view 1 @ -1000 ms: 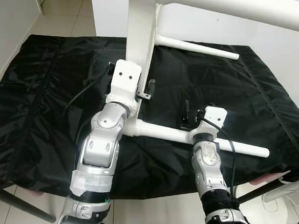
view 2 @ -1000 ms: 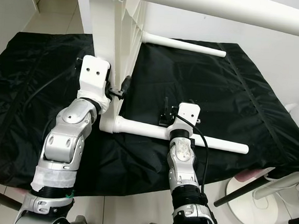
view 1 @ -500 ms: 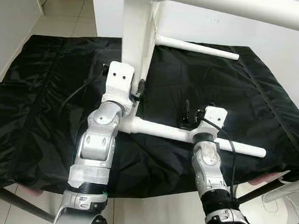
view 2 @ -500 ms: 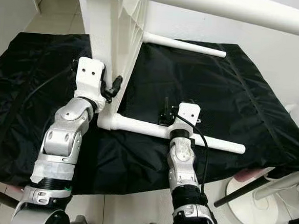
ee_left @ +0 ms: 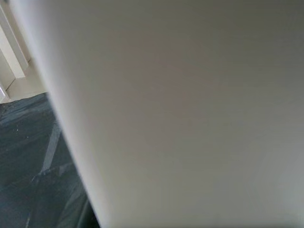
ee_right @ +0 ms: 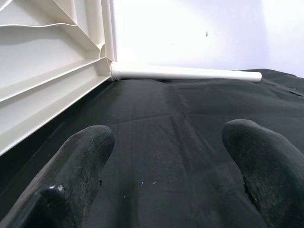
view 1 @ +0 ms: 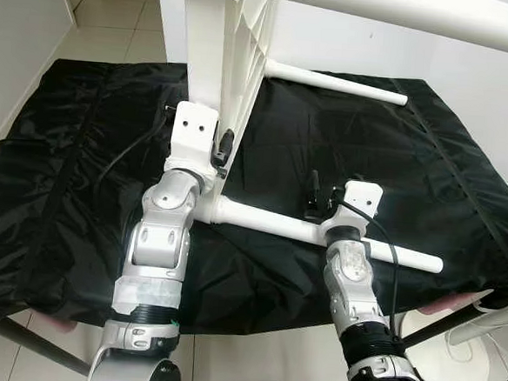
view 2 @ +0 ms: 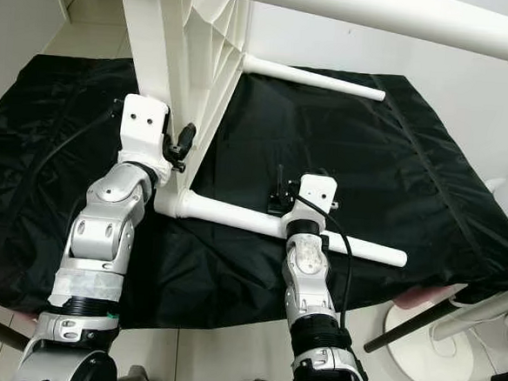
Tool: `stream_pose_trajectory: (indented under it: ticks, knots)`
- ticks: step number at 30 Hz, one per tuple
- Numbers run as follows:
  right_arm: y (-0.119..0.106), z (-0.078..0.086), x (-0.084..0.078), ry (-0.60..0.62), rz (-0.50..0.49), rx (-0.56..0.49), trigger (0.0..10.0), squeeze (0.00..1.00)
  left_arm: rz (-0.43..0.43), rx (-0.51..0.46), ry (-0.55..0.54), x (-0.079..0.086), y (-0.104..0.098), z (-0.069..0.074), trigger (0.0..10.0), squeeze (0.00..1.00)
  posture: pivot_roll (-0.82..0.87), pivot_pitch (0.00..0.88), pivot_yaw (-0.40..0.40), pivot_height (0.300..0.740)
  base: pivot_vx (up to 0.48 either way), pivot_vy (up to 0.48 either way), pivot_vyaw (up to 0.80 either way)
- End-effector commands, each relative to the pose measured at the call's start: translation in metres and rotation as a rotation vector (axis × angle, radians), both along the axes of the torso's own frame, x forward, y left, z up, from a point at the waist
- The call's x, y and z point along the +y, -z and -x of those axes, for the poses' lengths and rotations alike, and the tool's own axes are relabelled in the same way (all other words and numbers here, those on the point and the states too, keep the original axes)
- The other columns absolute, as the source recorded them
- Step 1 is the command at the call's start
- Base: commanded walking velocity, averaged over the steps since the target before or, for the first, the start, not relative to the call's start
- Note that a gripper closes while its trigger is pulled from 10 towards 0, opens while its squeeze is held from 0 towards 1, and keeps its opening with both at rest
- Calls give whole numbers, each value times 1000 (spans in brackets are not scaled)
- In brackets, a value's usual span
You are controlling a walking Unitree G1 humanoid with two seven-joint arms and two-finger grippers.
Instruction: Building children table
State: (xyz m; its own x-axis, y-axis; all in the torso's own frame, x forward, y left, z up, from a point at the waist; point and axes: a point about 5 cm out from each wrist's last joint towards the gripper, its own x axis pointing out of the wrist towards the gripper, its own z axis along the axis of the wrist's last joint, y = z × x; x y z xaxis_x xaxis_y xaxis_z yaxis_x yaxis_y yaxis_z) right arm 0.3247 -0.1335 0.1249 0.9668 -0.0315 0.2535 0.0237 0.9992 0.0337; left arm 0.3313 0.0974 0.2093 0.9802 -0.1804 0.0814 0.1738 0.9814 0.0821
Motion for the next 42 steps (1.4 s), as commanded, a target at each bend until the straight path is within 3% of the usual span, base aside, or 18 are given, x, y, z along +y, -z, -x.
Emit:
stream_pose_trajectory:
  ticks: [1,7,11,19,27,29,33,38,42]
  knots:
    - [1,2,0,-2,5,-5,10000,0,74,-154,-248,2,-36,0,0,0,-27,10,6,740,0,0,0]
    - [1,1,-2,0,6,-2,10000,0,39,-193,-355,23,-41,14,0,0,-13,24,-9,740,0,0,0]
    - [0,-2,1,-18,12,3,10000,0,28,-247,-462,41,-51,30,0,0,2,36,-33,740,0,0,0]
    - [0,-2,1,-24,16,4,10000,0,24,-264,-497,47,-55,36,0,0,8,48,-49,740,0,0,0]
    - [-1,-5,0,-49,34,13,10000,0,18,-284,-587,58,-54,53,0,0,22,68,-81,740,0,0,0]
    - [-2,-6,1,-59,40,15,10000,0,-19,-290,-605,59,-48,60,0,0,22,72,-87,740,0,0,0]
    - [-2,-7,1,-62,43,14,10000,0,-35,-292,-629,60,-46,63,0,0,19,77,-92,740,0,0,0]
    - [-3,-7,-4,-65,61,18,10000,0,-61,-348,-779,74,-52,79,0,0,18,88,-109,740,0,0,0]
    - [-3,-8,-5,-70,67,21,10000,0,-71,-350,-808,77,-53,84,0,0,16,96,-119,740,0,0,0]
